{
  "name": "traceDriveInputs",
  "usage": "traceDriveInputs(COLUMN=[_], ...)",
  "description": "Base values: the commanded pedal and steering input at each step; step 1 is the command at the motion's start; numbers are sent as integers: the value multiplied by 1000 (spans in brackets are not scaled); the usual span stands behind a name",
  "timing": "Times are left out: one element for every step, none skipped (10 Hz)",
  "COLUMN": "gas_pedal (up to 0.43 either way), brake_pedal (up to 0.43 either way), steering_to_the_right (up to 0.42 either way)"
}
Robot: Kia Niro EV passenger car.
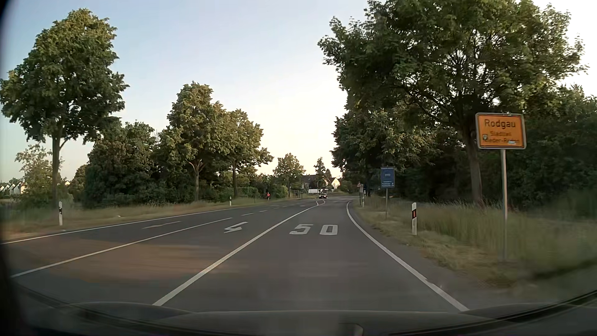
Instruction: Follow the waypoints while adhering to traffic rules and regulations
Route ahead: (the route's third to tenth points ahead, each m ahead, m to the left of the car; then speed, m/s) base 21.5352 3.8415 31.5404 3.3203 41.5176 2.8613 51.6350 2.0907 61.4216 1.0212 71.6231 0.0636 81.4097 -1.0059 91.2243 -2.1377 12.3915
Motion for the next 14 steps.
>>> traceDriveInputs(gas_pedal=[39, 39, 39, 39, 39, 39, 39, 39, 39, 39, 39, 39, 39, 39], brake_pedal=[30, 30, 30, 30, 30, 30, 30, 30, 30, 30, 30, 30, 30, 30], steering_to_the_right=[10, 10, 9, 9, 9, 9, 9, 9, 9, 9, 9, 9, 9, 9])
